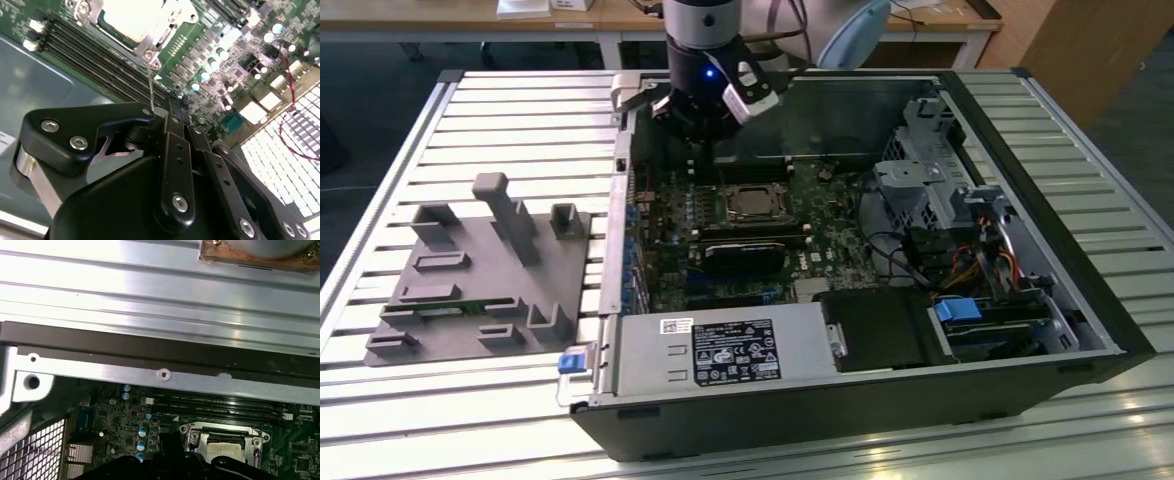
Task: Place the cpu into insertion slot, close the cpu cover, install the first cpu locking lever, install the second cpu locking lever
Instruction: 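Install the first cpu locking lever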
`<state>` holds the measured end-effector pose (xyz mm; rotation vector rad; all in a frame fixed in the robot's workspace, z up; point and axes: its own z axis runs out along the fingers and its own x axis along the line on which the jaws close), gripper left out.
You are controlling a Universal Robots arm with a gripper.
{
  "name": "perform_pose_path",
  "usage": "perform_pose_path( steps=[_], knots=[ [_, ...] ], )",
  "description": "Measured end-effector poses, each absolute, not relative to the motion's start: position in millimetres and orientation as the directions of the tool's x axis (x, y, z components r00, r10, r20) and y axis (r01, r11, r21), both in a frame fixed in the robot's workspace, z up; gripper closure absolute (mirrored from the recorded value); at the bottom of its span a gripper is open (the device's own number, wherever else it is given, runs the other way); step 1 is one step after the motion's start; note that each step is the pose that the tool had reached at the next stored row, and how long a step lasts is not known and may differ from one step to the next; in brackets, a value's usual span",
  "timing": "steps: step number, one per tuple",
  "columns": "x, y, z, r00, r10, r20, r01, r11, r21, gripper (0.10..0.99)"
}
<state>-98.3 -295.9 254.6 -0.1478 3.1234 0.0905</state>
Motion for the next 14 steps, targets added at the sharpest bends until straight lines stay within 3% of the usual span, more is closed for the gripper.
perform_pose_path(
  steps=[14],
  knots=[
    [-67, -296, 253, -0.996, -0.094, -0.011, -0.095, 0.994, 0.057, 0.969]
  ],
)
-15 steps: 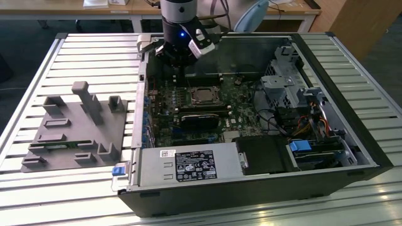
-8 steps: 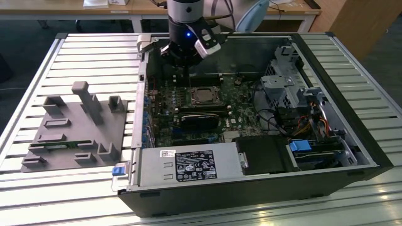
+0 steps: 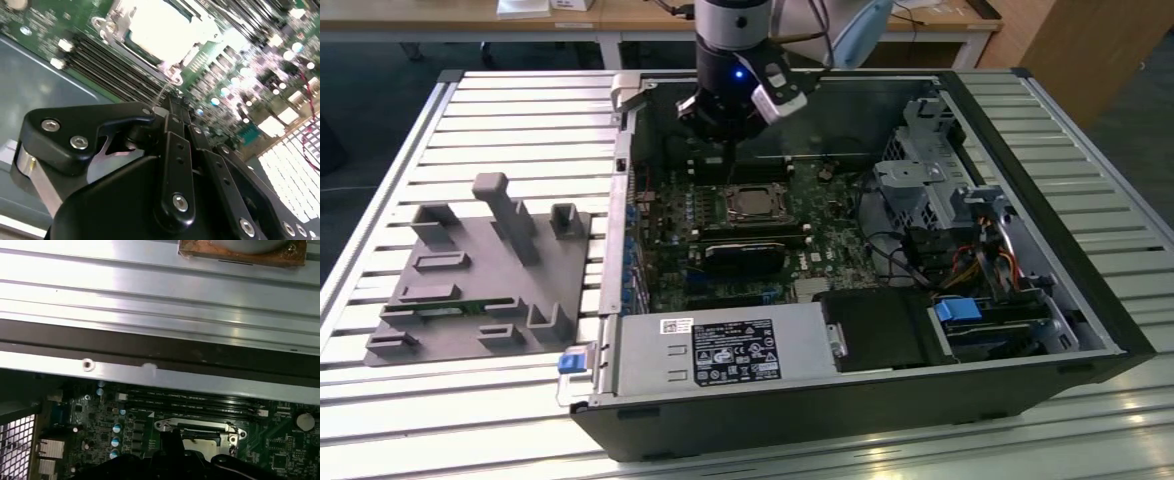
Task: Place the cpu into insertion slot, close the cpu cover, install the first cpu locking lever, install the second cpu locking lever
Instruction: 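Install the first cpu locking lever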
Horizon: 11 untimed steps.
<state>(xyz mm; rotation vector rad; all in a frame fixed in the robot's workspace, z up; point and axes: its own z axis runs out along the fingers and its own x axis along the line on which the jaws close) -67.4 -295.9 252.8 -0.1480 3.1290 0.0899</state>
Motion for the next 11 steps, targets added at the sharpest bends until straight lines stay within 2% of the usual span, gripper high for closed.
perform_pose_path(
  steps=[5, 8, 11],
  knots=[
    [-50, -296, 251, -0.996, -0.094, -0.011, -0.095, 0.994, 0.057, 0.969],
    [-48, -296, 250, -0.996, -0.094, -0.013, -0.095, 0.992, 0.078, 0.969],
    [-47, -296, 247, -0.996, -0.093, -0.013, -0.094, 0.992, 0.081, 0.969]
  ],
)
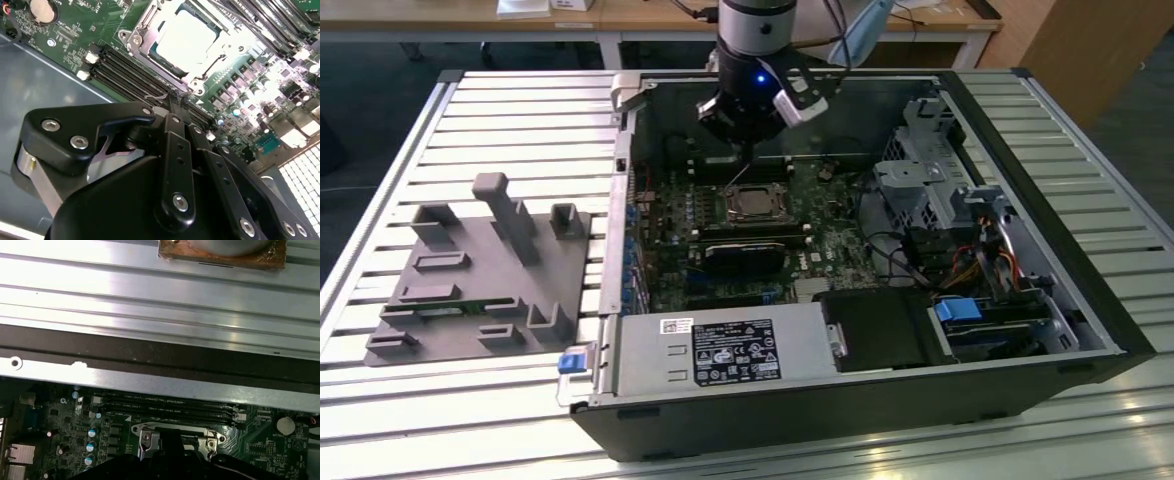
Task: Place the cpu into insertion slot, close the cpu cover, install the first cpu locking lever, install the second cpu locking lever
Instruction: 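Install the first cpu locking lever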
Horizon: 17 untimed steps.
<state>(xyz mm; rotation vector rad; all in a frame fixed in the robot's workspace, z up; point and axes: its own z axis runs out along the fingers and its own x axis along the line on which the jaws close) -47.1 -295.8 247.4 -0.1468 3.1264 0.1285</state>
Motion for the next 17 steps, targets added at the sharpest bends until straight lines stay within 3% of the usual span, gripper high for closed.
perform_pose_path(
  steps=[17],
  knots=[
    [-43.4, -292.7, 240.9, -0.996, -0.093, -0.009, -0.094, 0.992, 0.081, 0.969]
  ],
)
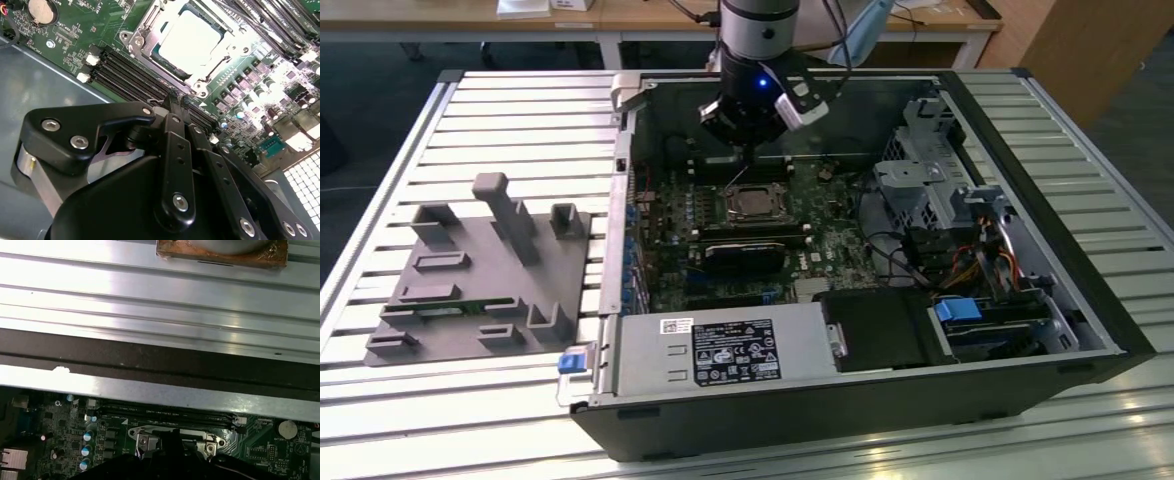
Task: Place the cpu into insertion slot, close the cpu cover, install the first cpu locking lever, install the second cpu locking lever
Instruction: 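Install the first cpu locking lever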
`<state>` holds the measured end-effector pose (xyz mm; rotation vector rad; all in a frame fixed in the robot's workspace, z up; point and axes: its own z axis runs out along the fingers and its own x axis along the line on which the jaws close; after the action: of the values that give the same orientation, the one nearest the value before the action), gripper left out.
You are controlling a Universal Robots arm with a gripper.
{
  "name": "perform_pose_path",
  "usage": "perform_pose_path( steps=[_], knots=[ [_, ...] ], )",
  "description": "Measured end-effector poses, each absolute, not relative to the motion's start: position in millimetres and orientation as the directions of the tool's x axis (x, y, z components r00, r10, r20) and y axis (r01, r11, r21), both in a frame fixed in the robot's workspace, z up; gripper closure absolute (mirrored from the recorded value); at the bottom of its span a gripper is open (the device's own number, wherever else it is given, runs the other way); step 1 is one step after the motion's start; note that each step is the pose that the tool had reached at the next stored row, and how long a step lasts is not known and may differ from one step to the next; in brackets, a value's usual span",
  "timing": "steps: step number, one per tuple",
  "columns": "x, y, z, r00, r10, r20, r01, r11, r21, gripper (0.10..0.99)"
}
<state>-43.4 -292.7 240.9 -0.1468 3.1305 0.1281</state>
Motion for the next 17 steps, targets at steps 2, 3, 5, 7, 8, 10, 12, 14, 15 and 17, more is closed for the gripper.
perform_pose_path(
  steps=[2, 3, 5, 7, 8, 10, 12, 14, 15, 17],
  knots=[
    [-41.0, -287.6, 237.5, -0.996, -0.093, -0.007, -0.093, 0.992, 0.082, 0.969],
    [-40.3, -287.0, 236.9, -0.996, -0.093, -0.006, -0.093, 0.992, 0.082, 0.969],
    [-38.1, -286.6, 235.2, -0.996, -0.093, -0.003, -0.093, 0.992, 0.082, 0.969],
    [-35.5, -286.5, 233.2, -0.996, -0.093, 0.0, -0.093, 0.992, 0.082, 0.969],
    [-34.6, -286.5, 232.4, -0.996, -0.093, 0.0, -0.093, 0.992, 0.082, 0.969],
    [-33.0, -286.5, 231.4, -0.996, -0.093, 0.001, -0.093, 0.992, 0.082, 0.969],
    [-32.3, -286.6, 231.2, -0.996, -0.093, 0.001, -0.093, 0.992, 0.082, 0.969],
    [-31.9, -286.5, 231.0, -0.996, -0.093, 0.001, -0.093, 0.992, 0.082, 0.969],
    [-31.8, -286.5, 230.9, -0.996, -0.093, 0.001, -0.093, 0.992, 0.082, 0.969],
    [-31.6, -286.5, 230.6, -0.996, -0.093, 0.001, -0.093, 0.992, 0.082, 0.969]
  ],
)
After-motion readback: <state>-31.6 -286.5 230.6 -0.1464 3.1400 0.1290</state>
